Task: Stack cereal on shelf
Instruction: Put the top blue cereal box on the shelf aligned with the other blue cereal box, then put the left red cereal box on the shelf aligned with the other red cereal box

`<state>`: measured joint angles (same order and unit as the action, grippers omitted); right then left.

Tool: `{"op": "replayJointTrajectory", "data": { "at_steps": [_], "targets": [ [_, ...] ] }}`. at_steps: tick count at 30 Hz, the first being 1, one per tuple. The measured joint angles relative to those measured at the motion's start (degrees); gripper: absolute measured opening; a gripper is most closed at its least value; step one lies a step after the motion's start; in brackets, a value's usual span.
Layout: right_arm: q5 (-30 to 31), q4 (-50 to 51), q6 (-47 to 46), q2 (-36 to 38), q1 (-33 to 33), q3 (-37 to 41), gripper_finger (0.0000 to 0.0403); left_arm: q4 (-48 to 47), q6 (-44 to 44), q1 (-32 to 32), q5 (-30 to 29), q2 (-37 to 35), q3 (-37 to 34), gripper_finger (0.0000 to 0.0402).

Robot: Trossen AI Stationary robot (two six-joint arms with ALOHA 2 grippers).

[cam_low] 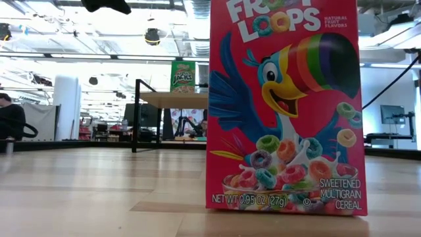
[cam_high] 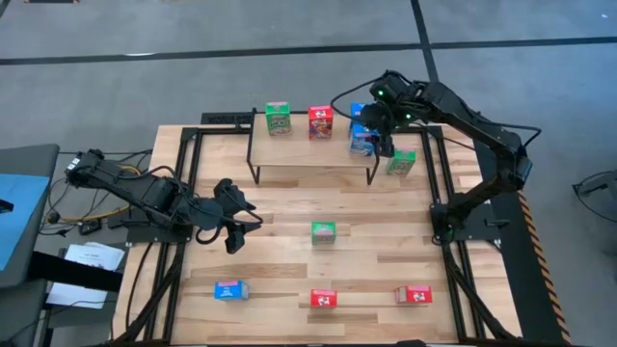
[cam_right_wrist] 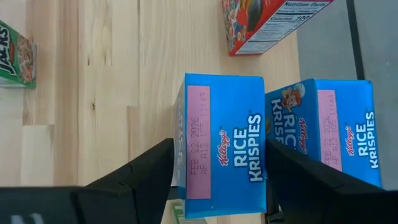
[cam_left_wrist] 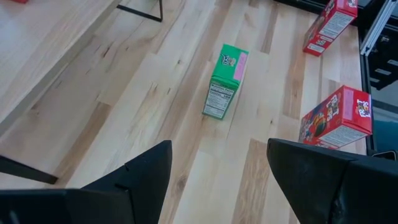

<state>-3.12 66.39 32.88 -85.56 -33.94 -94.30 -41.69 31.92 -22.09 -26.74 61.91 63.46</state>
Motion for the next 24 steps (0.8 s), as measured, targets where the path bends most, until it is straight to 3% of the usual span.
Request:
{"op": "replayJointTrajectory", "data": {
  "at_steps": [15,24],
  "targets": [
    [1.75,0.33,0.59,0.85,-0.34,-0.2,0.0273,0.01,0.0,0.0,0.0,0.0,0.0,0.0252],
    [1.9,5.91,-1.58,1.03,-0.17,-4.72,0.0273,0.02,0.0,0.0,0.0,0.0,0.0,0.0252]
  ]
}}
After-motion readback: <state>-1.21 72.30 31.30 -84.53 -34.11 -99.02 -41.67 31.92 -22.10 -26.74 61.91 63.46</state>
